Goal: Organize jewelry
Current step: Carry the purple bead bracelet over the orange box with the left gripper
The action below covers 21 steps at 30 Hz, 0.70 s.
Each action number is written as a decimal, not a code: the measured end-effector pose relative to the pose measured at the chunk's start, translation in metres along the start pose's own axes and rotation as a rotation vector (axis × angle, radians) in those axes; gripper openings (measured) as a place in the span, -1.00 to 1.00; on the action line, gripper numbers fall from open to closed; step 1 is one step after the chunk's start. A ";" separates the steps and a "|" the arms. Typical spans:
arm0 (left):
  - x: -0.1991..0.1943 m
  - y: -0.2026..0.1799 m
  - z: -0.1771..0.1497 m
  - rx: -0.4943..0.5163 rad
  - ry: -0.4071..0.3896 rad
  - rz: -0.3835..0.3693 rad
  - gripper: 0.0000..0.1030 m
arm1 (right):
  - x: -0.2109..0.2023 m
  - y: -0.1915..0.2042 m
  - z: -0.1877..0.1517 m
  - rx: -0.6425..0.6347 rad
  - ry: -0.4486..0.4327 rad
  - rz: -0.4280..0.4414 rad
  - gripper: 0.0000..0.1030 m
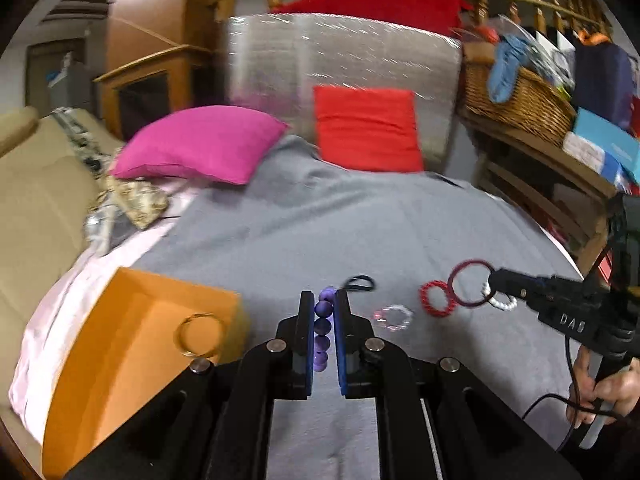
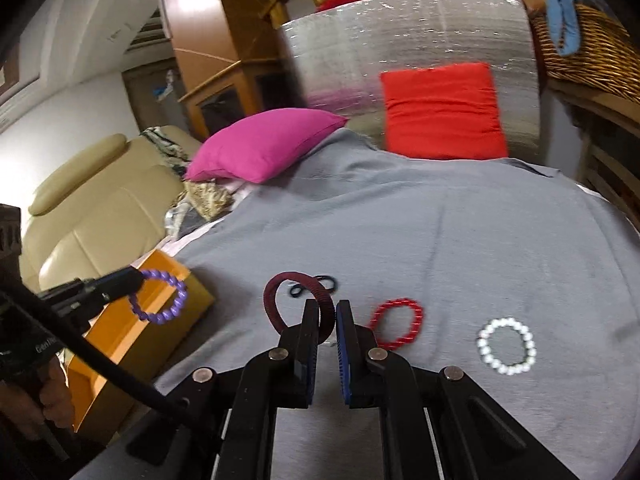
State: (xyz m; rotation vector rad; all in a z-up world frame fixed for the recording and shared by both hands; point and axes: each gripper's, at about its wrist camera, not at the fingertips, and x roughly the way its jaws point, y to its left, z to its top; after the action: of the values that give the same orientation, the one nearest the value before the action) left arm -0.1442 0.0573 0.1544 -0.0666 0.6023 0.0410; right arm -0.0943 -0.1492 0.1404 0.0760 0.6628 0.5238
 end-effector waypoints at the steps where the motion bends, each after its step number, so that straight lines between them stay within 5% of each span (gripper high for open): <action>1: -0.005 0.008 -0.003 -0.020 -0.006 0.018 -0.81 | 0.004 0.006 -0.001 -0.013 0.008 0.001 -0.81; 12: -0.042 0.103 -0.041 -0.125 0.014 0.335 -0.81 | 0.047 0.119 0.011 -0.143 0.087 0.153 -0.81; 21: -0.062 0.156 -0.066 -0.197 0.025 0.415 -0.81 | 0.076 0.197 0.010 -0.237 0.119 0.227 -0.81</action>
State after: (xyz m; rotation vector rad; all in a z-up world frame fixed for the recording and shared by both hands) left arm -0.2417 0.2064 0.1272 -0.1327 0.6279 0.5025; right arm -0.1241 0.0604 0.1506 -0.1051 0.7076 0.8270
